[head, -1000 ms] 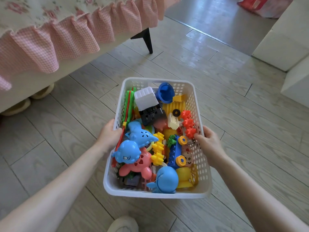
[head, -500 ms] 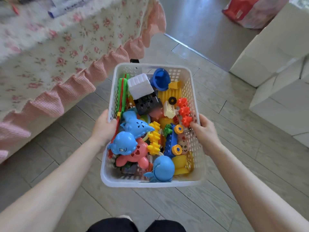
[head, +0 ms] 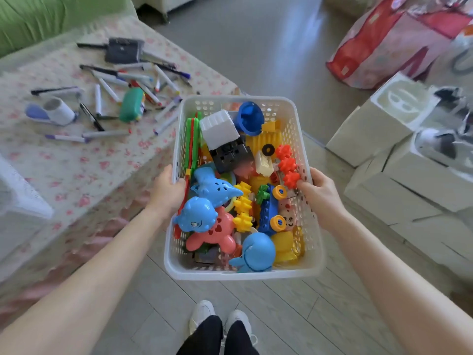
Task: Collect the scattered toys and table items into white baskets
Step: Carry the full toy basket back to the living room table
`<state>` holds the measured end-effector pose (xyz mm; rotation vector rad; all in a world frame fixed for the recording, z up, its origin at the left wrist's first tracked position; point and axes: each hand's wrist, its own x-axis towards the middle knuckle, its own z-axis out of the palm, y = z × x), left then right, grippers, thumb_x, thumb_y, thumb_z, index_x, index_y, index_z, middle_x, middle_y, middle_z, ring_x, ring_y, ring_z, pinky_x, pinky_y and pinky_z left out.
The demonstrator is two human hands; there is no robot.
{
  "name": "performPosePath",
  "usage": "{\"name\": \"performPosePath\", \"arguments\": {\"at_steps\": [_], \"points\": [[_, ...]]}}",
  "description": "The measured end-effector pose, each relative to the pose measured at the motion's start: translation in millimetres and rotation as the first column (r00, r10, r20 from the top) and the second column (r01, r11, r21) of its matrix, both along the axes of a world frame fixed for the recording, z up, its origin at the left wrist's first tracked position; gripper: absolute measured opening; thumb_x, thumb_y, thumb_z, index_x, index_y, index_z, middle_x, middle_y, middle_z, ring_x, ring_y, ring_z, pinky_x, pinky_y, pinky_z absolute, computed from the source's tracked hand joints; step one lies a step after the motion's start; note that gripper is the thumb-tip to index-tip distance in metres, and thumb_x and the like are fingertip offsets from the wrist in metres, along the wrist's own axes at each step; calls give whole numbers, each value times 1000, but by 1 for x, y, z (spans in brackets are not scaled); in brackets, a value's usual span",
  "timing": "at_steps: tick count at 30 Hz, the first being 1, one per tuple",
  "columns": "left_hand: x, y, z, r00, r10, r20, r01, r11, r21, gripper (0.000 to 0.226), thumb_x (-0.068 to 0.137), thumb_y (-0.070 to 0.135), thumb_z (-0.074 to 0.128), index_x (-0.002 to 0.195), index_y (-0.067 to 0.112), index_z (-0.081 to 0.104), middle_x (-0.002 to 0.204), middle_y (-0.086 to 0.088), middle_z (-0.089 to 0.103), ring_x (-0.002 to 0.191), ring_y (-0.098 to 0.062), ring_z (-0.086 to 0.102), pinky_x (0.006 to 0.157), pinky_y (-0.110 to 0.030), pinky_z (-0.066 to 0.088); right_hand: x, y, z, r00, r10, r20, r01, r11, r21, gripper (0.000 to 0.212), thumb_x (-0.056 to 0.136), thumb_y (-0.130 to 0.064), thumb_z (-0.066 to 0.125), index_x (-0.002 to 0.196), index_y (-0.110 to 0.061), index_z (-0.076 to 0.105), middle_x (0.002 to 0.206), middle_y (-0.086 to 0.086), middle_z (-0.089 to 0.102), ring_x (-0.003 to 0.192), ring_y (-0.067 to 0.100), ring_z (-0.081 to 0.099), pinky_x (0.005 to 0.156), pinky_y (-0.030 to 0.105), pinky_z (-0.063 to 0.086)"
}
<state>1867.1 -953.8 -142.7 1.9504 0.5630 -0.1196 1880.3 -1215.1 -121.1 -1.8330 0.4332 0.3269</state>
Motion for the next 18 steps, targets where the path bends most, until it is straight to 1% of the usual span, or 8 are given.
{"name": "performPosePath", "arguments": {"at_steps": [3,7,9,11,12,14,17,18], "points": [[-2,5,57,1000,16,10,-16,1000,-7,34,90,0,39,122,4,51,106,-12,58,90,-21,51,79,-31,43,-1,5,57,1000,26,10,-26,1000,-4,31,91,-6,45,87,-34,59,88,0,67,80,15,66,60,31,56],[-9,15,133,998,31,49,-31,999,-14,35,90,0,41,122,8,52,102,-9,57,90,-20,52,81,-31,43,-7,12,132,999,36,25,-36,999,-4,25,91,-6,46,90,-28,59,86,2,67,77,16,66,53,26,53],[-14,20,166,997,41,72,-40,999,-6,34,90,0,42,122,8,52,100,-7,57,89,-20,53,77,-28,44,-9,16,166,998,42,36,-42,999,1,23,90,-5,46,93,-23,60,82,3,67,68,14,67,48,24,52],[-21,22,191,995,57,84,-57,998,0,34,90,1,42,122,9,53,98,-5,57,85,-17,52,66,-22,43,-11,18,193,997,60,49,-60,998,0,24,89,-1,46,93,-20,61,77,3,67,55,9,66,42,20,49],[-26,24,206,993,69,94,-70,998,1,35,90,1,42,122,9,53,99,-5,58,85,-17,52,66,-22,43,-12,20,210,996,70,60,-70,998,-8,25,88,0,46,92,-20,61,75,4,67,50,7,65,40,19,47],[-40,25,232,989,91,113,-89,996,-27,35,90,1,41,122,8,52,106,-10,61,89,-21,55,74,-29,45,-16,22,239,990,110,84,-109,994,-9,25,87,1,47,94,-17,62,76,6,67,51,10,65,41,21,49],[-59,28,264,980,145,140,-144,989,-20,34,90,0,41,121,8,52,108,-13,61,94,-26,57,79,-33,46,-20,25,273,976,185,112,-180,982,-54,25,86,3,48,99,-12,63,79,8,68,57,16,63,49,25,54],[-65,29,275,977,155,146,-154,988,-16,34,90,0,41,121,8,52,108,-14,61,95,-28,57,80,-34,47,-22,27,284,973,198,122,-192,980,-57,24,85,4,49,98,-10,63,78,9,67,54,15,62,47,24,53]]}}
